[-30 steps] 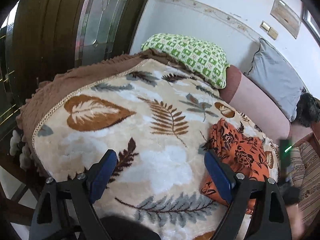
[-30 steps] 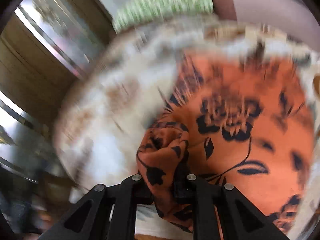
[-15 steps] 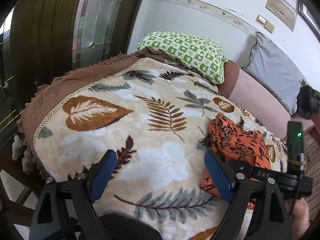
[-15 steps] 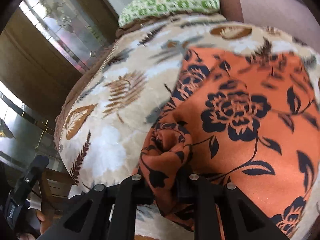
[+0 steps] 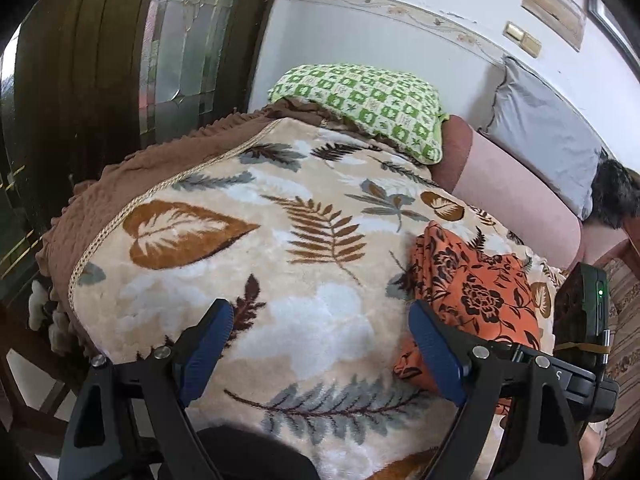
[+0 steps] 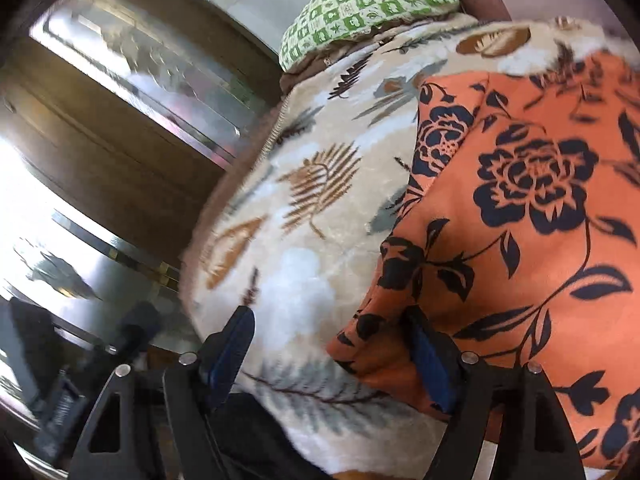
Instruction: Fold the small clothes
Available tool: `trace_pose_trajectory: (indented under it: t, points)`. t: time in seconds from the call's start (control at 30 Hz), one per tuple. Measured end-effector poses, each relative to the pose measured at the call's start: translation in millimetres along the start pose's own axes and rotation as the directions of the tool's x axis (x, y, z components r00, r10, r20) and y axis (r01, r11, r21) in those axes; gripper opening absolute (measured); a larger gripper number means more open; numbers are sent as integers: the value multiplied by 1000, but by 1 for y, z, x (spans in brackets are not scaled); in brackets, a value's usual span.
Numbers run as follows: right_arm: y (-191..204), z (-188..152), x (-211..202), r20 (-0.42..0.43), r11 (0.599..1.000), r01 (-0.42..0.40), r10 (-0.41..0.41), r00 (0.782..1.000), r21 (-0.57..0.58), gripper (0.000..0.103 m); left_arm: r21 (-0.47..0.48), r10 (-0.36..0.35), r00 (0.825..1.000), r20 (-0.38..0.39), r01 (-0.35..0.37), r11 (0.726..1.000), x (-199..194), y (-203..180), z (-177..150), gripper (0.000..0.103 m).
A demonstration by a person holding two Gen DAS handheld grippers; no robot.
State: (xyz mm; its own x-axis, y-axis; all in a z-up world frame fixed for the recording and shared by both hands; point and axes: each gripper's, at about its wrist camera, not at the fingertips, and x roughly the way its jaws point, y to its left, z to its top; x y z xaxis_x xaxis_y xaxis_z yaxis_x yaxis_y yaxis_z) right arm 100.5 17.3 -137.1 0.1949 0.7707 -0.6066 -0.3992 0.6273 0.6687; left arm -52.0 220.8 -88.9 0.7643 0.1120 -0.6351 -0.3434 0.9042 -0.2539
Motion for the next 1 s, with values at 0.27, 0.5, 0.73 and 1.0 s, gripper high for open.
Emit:
trace_pose_trajectory:
  t: [0.27,0.5,0.73,1.0]
  points:
    - [-4,13,-17,149,992,-88,73,986,96,79,25,32,999,19,-33,999,-14,-3,6,90]
    - [-25,3,18,25,972,-156,154,988,177,78,43,28,999,23,-29,999,-16,-16,13,90]
    - [-59,3,2,82,908,-255,241,967,333,78,73,-37,999,12,36,997,-9,-47,20,90]
    - [-56,29,-26,128,898,-287,258,958,335,78,53,-5,1000,3,4,999,-5,-42,18,90]
